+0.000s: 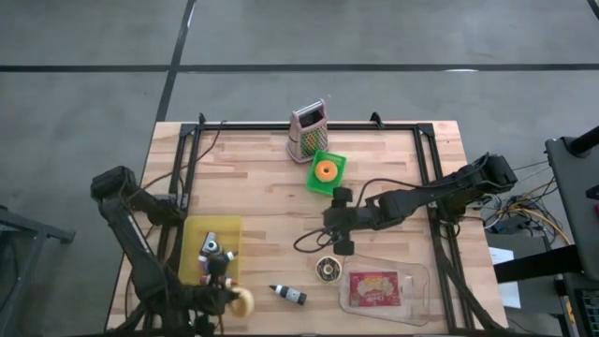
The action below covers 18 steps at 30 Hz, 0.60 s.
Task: Pick & Place Food Item
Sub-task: Put the green donut into the green bin
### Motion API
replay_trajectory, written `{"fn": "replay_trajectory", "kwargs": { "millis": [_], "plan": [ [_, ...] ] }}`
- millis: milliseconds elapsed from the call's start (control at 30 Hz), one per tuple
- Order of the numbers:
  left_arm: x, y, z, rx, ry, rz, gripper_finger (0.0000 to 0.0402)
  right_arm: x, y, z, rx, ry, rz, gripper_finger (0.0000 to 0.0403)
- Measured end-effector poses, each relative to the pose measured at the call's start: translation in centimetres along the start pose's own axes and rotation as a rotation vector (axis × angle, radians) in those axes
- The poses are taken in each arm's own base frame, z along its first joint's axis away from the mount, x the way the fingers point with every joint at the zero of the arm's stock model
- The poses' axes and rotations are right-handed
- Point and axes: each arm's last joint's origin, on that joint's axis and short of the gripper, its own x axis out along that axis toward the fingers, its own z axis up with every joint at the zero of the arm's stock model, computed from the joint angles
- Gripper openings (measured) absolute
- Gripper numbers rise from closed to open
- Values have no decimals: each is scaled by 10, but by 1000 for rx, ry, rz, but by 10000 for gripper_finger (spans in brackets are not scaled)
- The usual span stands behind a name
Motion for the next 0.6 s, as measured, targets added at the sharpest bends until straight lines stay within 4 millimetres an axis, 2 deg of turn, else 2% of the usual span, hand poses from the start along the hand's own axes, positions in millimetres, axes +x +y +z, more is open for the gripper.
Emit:
{"fn": "replay_trajectory", "kwargs": {
  "millis": [167, 300, 600],
  "plan": [
    [-3, 19, 4, 75, -183, 287, 0, 3, 2, 7, -44, -137, 16, 247],
    [2, 35, -1, 107, -284, 523, 0, 7, 4, 12, -80, -293, 21, 247],
    [25, 74, -25, 47, -359, 789, 0, 11, 4, 7, -92, -516, 15, 246]
  ]
}}
